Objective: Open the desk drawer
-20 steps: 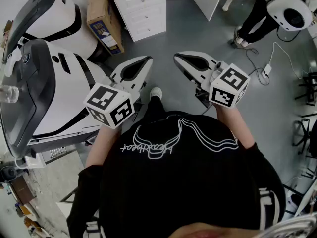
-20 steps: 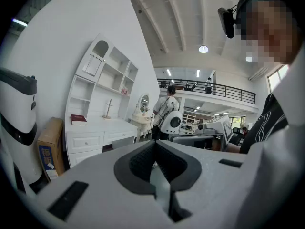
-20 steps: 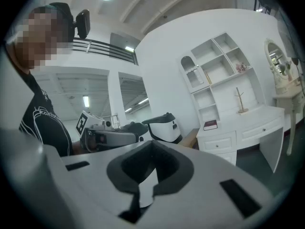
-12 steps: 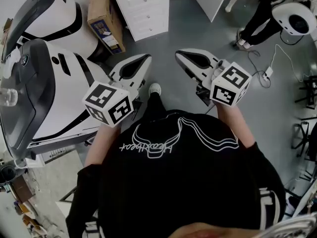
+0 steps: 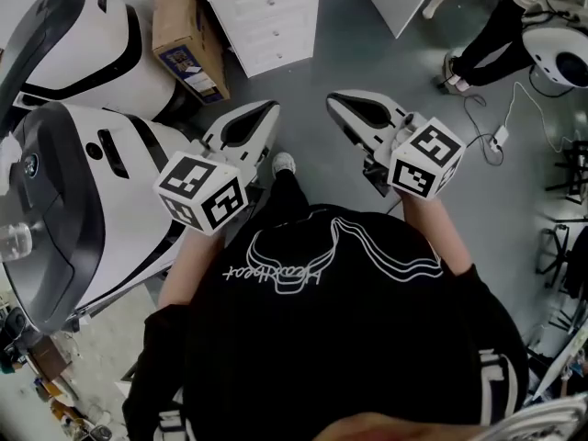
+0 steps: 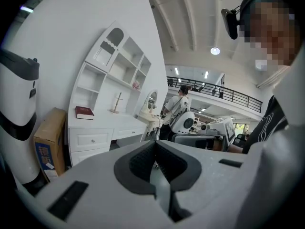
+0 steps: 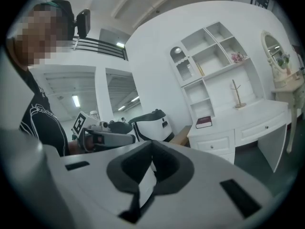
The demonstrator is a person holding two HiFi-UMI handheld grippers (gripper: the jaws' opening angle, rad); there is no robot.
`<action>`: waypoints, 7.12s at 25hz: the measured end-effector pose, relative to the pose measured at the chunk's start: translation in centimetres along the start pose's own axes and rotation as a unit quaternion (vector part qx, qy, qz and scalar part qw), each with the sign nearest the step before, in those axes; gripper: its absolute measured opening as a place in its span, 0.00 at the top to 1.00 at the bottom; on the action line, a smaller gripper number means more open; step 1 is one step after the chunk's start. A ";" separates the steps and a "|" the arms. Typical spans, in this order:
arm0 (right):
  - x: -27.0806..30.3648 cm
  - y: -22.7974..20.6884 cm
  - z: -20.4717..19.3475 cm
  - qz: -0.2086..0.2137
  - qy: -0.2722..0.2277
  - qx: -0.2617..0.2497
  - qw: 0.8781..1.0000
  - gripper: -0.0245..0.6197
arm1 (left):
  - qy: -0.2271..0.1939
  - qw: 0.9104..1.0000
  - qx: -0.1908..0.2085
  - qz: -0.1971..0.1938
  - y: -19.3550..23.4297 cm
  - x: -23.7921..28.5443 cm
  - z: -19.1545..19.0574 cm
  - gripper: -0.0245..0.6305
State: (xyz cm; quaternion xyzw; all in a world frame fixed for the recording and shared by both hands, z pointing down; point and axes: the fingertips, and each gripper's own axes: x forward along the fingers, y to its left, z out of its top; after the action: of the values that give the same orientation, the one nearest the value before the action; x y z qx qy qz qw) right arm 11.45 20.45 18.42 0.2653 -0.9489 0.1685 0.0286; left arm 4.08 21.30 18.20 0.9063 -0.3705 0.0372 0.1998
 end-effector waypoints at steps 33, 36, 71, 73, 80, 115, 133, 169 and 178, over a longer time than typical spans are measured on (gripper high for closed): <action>28.8 -28.6 -3.6 -0.078 0.113 0.027 0.990 0.82 | 0.046 0.994 -0.090 0.034 33.3 15.0 0.9 0.96; 30.7 -31.7 -4.5 -0.087 0.125 0.029 0.988 0.78 | 0.057 0.993 -0.097 0.047 35.5 16.1 0.8 0.96; 41.8 -48.0 -19.3 -0.223 0.235 -0.012 0.946 0.72 | 0.086 0.978 -0.162 0.100 46.4 20.3 -4.8 0.96; 41.9 -48.0 -19.4 -0.229 0.238 -0.013 0.944 0.76 | 0.086 0.977 -0.164 0.102 46.6 20.2 -4.8 0.96; 41.9 -48.1 -19.5 -0.251 0.240 -0.009 0.938 0.81 | 0.090 0.979 -0.157 0.097 46.3 19.7 -5.1 0.96; 39.9 -46.7 -20.1 -0.271 0.230 0.003 0.934 0.82 | 0.100 0.979 -0.153 0.089 40.7 15.9 -8.3 0.96; 36.2 -43.7 -21.6 -0.276 0.226 0.004 0.934 0.82 | 0.097 0.981 -0.142 0.090 37.3 13.8 -9.5 0.96; 27.5 -36.4 -25.3 -0.270 0.226 -0.005 0.936 0.82 | 0.090 0.980 -0.149 0.093 29.4 9.9 -14.9 0.96; 26.1 -35.2 -26.1 -0.272 0.228 -0.002 0.935 0.82 | 0.078 0.980 -0.143 0.110 27.8 8.6 -14.9 0.96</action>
State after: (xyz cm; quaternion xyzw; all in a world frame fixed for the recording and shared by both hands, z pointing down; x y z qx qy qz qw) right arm 6.27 -11.96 57.46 0.4678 -0.8084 0.2089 0.2898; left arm -7.59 3.50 43.04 0.8164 -0.4528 0.0762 0.3502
